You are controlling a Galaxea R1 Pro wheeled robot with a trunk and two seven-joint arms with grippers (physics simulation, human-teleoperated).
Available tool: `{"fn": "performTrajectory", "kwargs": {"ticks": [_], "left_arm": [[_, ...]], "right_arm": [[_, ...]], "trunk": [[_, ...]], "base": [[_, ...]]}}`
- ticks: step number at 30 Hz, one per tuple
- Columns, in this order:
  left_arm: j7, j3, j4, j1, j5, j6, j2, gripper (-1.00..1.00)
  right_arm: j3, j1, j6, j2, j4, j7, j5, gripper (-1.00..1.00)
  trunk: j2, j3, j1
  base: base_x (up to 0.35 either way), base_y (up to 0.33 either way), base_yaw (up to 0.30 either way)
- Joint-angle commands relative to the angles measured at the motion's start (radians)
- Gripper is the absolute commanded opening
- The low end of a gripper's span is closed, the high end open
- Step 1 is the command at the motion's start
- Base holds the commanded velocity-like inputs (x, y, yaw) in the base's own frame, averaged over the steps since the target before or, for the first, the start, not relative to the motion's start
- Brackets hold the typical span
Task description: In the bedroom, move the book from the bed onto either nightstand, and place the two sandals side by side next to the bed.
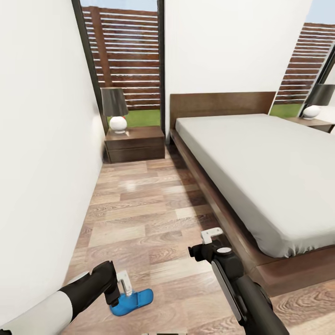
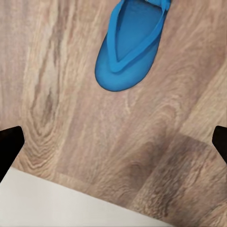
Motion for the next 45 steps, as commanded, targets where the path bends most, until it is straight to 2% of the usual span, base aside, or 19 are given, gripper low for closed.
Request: {"fn": "performTrajectory", "kwargs": {"ticks": [1, 22, 33, 45], "left_arm": [[-0.009, -0.003, -0.001, 0.0, -0.011, 0.001, 0.0, 1.0], [-0.009, -0.002, -0.003, 0.0, -0.011, 0.001, -0.003, 1.0], [-0.009, -0.001, -0.002, 0.0, -0.014, 0.004, -0.012, 1.0], [-0.01, -0.001, -0.003, -0.001, -0.011, 0.004, -0.013, 1.0]], "right_arm": [[0.001, -0.001, 0.005, 0.0, -0.001, -0.006, -0.001, 1.0], [0.001, -0.001, 0.005, 0.0, 0.002, -0.006, -0.001, 1.0], [0.001, -0.001, 0.007, 0.0, 0.001, -0.006, -0.001, 1.0], [0.001, -0.001, 0.007, 0.0, 0.002, -0.007, 0.0, 1.0]], "trunk": [[0.0, -0.001, 0.0], [0.0, -0.001, 0.0], [0.0, -0.001, 0.0], [0.0, -0.001, 0.0]], "base": [[0.253, 0.144, 0.0], [0.048, 0.025, 0.0], [0.235, 0.0, 0.0], [0.039, 0.0, 0.0]]}}
